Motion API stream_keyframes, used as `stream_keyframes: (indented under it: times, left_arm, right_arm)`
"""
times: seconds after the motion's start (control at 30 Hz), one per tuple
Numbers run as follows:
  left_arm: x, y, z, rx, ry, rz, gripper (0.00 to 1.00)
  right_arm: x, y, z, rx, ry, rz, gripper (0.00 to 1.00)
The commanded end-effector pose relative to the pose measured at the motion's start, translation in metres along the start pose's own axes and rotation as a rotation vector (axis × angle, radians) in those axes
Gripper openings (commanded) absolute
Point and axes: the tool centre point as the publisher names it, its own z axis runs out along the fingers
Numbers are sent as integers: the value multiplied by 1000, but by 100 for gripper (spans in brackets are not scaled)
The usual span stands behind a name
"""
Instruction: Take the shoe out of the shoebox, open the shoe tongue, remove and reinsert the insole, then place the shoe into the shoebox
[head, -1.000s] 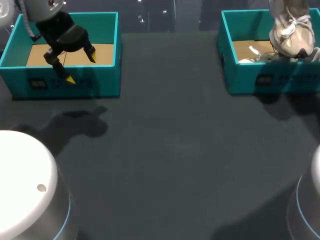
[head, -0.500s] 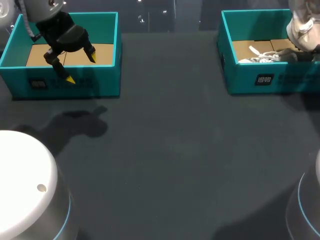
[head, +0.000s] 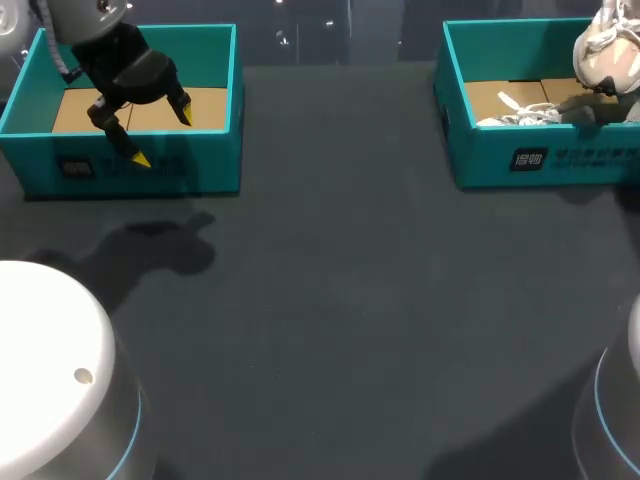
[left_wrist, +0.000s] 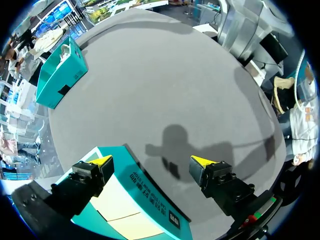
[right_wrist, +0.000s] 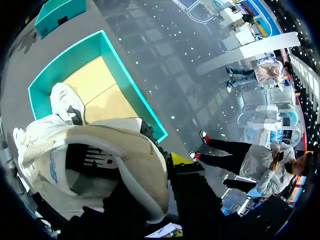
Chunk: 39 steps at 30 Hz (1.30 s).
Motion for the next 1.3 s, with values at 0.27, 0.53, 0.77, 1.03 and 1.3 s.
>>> stream_keyframes:
  times: [0.27,0.53,0.77,1.03,1.3]
  left_arm:
    - [1,0,-1,-1,1,1,100]
    - [1,0,-1,-1,1,1,100]
    - [1,0,-1,-1,1,1,100]
    - [1,0,-1,-1,1,1,100]
    - [1,0,-1,-1,1,1,100]
  right_arm:
    - [6,-15,-7,52,17,497,0]
    - [8,-15,-3,47,3,557,0]
    - [22,-18,3,65,-58,675,0]
    - [29,-19,2,96,-124,678,0]
    - [29,-19,2,96,-124,678,0]
